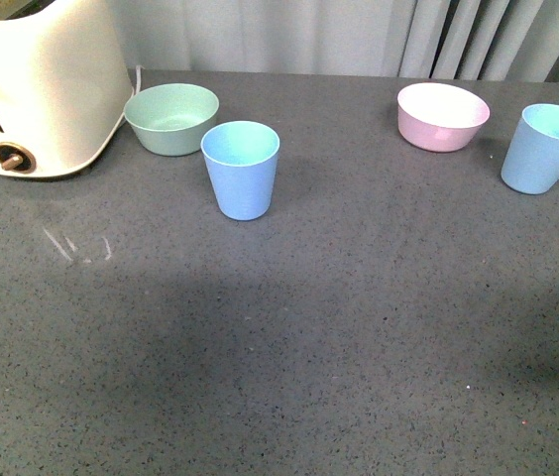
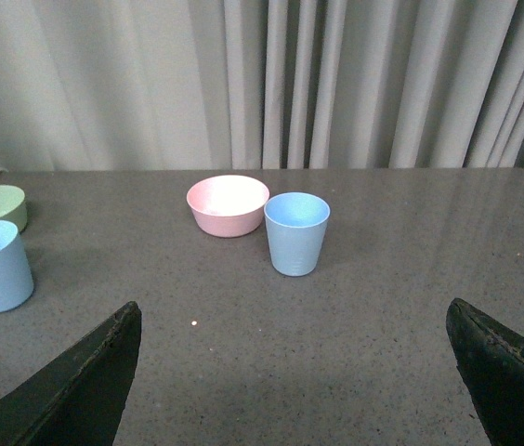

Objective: Stack blue cups with both arms

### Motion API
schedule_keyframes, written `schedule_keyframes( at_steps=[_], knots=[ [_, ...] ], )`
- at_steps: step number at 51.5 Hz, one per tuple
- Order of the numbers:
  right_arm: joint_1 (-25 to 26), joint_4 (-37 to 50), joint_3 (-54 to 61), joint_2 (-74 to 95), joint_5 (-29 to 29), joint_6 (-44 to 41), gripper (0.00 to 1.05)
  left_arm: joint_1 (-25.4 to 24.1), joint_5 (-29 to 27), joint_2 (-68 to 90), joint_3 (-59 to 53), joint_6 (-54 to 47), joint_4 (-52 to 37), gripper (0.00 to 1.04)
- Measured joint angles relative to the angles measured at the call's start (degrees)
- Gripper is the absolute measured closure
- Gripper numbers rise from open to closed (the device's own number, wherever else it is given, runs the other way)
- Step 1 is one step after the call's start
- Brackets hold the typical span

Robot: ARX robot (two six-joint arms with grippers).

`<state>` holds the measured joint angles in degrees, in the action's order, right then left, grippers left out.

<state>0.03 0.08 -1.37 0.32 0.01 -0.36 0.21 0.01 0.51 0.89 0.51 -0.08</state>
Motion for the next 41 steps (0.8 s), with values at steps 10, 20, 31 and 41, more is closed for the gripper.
schedule_keyframes(
  at_steps=[10, 20, 31, 41],
  knots=[
    [0.0, 0.0, 0.0, 0.0, 0.0, 0.0, 0.09, 0.0, 0.0, 0.0, 0.0, 0.0, 0.0, 0.09],
    [0.0, 0.0, 0.0, 0.0, 0.0, 0.0, 0.09, 0.0, 0.0, 0.0, 0.0, 0.0, 0.0, 0.09],
    [0.0, 0.0, 0.0, 0.0, 0.0, 0.0, 0.09, 0.0, 0.0, 0.0, 0.0, 0.0, 0.0, 0.09],
    [0.0, 0.0, 0.0, 0.0, 0.0, 0.0, 0.09, 4.5, -0.4, 24.9, 13.0, 15.3, 18.3, 0.09]
  ],
)
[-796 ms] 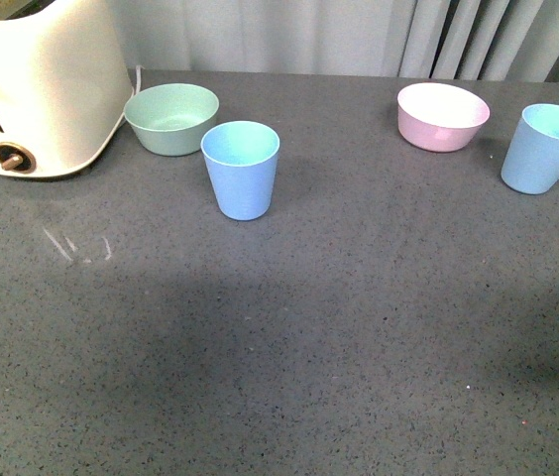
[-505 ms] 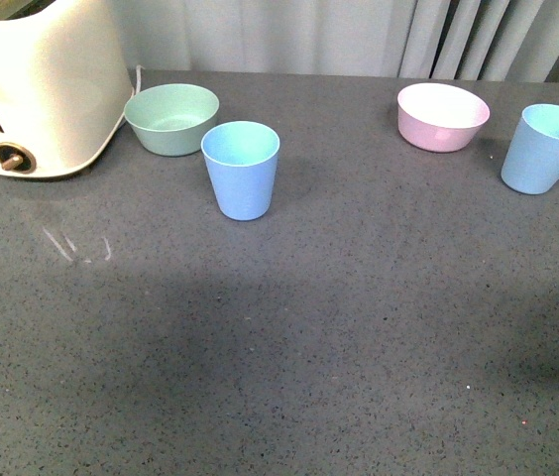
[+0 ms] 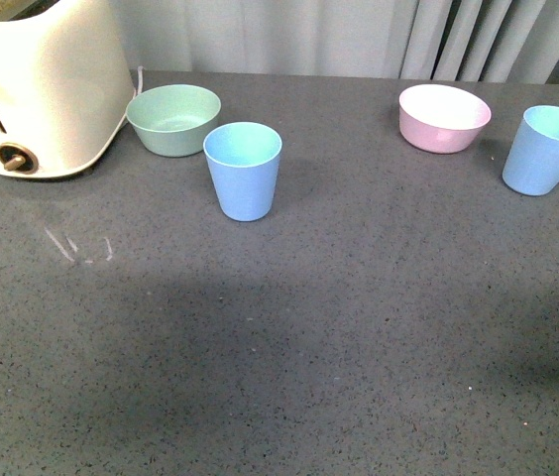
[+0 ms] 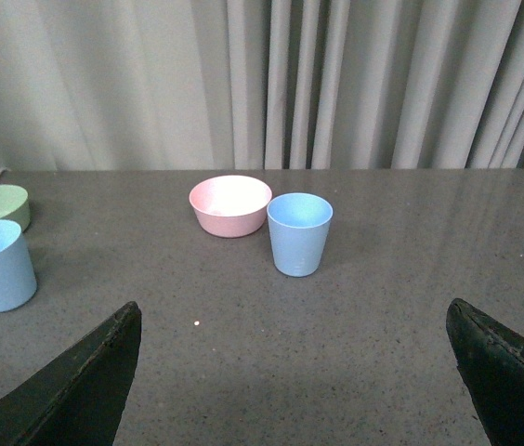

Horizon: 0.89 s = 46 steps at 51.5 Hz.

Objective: Stack blue cups with both arms

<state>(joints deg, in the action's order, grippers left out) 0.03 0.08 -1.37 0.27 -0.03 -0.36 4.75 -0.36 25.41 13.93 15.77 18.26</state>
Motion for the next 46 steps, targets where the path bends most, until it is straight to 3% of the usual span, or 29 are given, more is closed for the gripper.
schedule_keyframes(
  at_steps=[4, 14, 30, 46],
  knots=[
    [0.0, 0.0, 0.0, 0.0, 0.0, 0.0, 0.09, 1.6, 0.9, 14.5, 6.0, 2.8, -8.2, 0.09],
    [0.0, 0.0, 0.0, 0.0, 0.0, 0.0, 0.09, 3.4, 1.2, 39.8, 19.6, 4.7, -17.7, 0.09],
    [0.0, 0.0, 0.0, 0.0, 0.0, 0.0, 0.09, 10.0, 2.2, 66.0, 37.9, 6.7, -18.0, 0.09],
    [0.0, 0.0, 0.0, 0.0, 0.0, 0.0, 0.09, 11.0, 1.6, 79.7, 50.2, 7.6, -16.1, 0.09]
  ],
)
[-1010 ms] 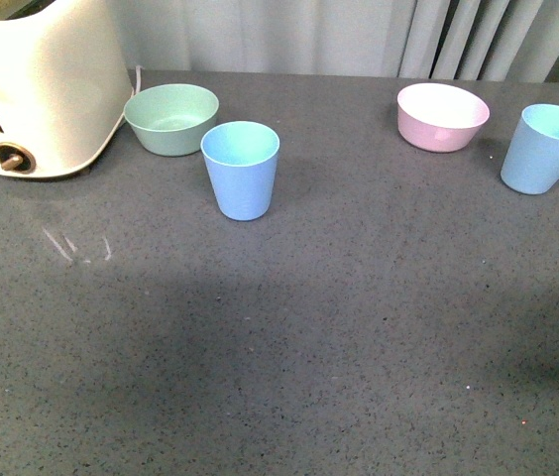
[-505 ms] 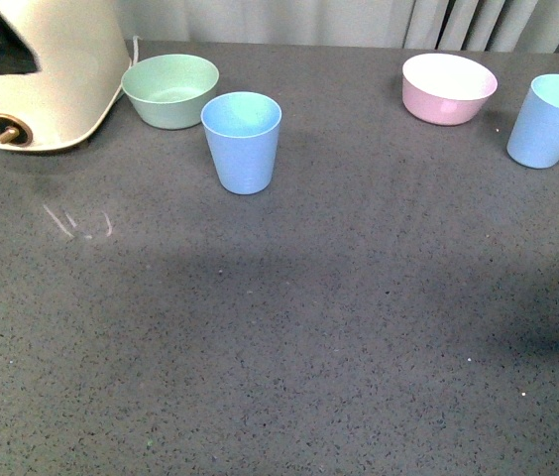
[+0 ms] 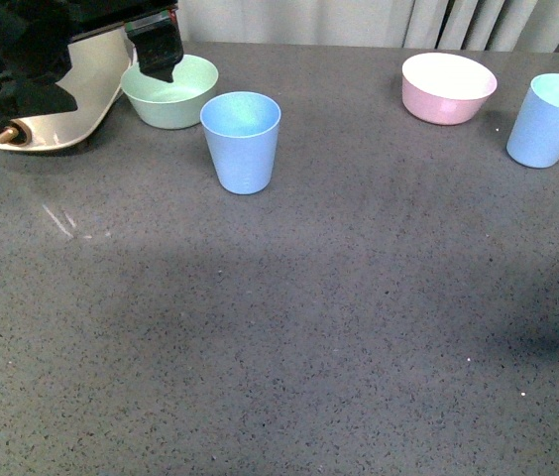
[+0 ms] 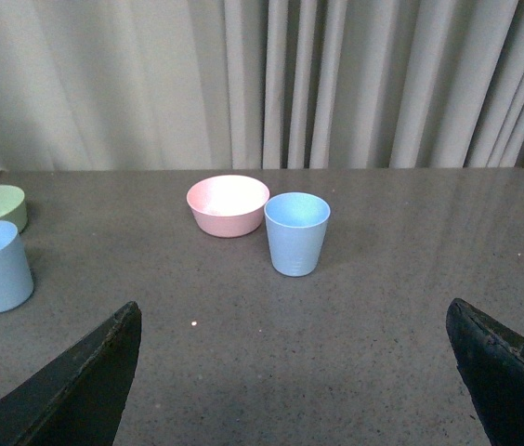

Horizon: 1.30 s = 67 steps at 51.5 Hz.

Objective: Stack blue cups with both arms

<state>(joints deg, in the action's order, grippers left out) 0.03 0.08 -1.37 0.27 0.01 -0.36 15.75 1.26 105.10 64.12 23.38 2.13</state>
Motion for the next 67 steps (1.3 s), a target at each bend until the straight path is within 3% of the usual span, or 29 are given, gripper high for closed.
schedule_keyframes(
  at_steps=[15, 67],
  knots=[
    [0.0, 0.0, 0.0, 0.0, 0.0, 0.0, 0.09, 1.8, -1.6, 10.6, 14.7, 1.3, 6.8, 0.09],
    [0.0, 0.0, 0.0, 0.0, 0.0, 0.0, 0.09, 4.8, -2.9, 20.7, 24.8, -1.3, 14.8, 0.11]
  ],
)
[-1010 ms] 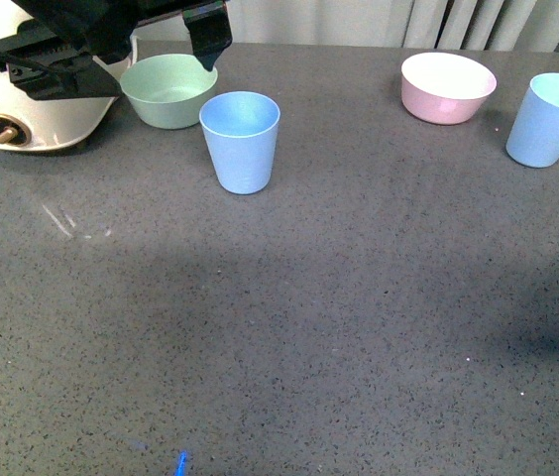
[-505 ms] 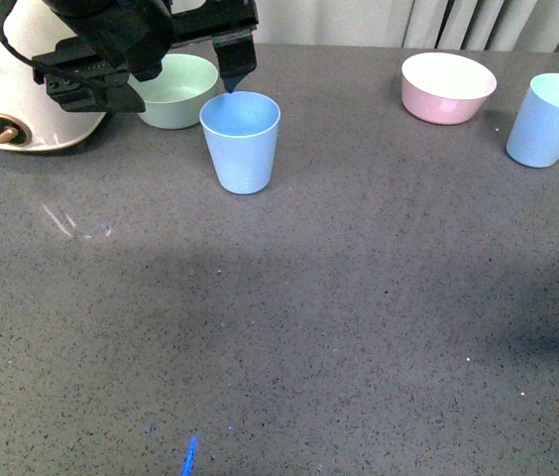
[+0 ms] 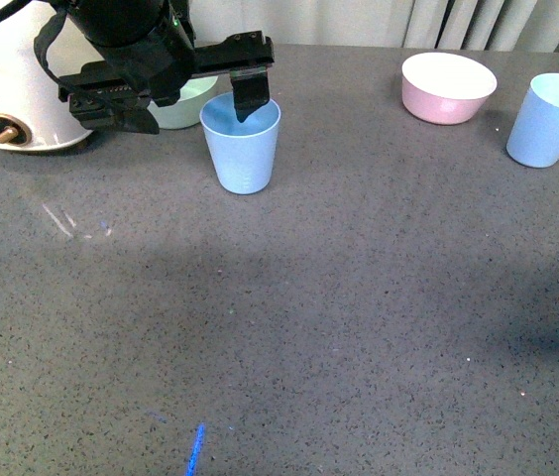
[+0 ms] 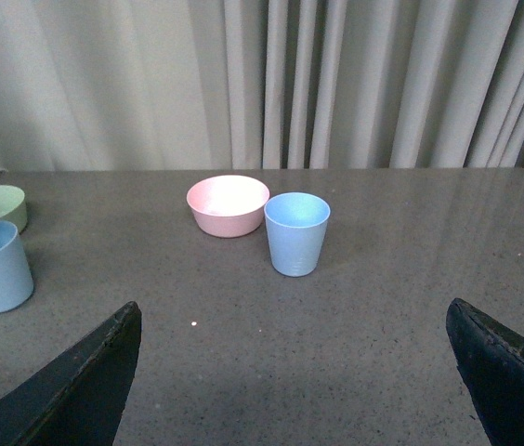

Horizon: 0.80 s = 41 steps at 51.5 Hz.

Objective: Stack blue cups with both arms

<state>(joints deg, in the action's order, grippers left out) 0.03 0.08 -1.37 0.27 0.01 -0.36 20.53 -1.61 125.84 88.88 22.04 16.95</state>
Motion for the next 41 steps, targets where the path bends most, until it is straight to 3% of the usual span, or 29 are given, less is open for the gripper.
schedule_keyframes(
  at_steps=[19, 34, 41],
  knots=[
    [0.0, 0.0, 0.0, 0.0, 0.0, 0.0, 0.09, 2.3, 0.7, 1.4, 2.4, 0.9, 3.5, 0.56],
    [0.0, 0.0, 0.0, 0.0, 0.0, 0.0, 0.09, 5.9, 1.2, 1.5, 2.9, 3.9, 5.9, 1.01],
    [0.0, 0.0, 0.0, 0.0, 0.0, 0.0, 0.09, 9.8, 0.7, 0.4, 2.3, 5.6, 6.4, 1.03]
  ],
)
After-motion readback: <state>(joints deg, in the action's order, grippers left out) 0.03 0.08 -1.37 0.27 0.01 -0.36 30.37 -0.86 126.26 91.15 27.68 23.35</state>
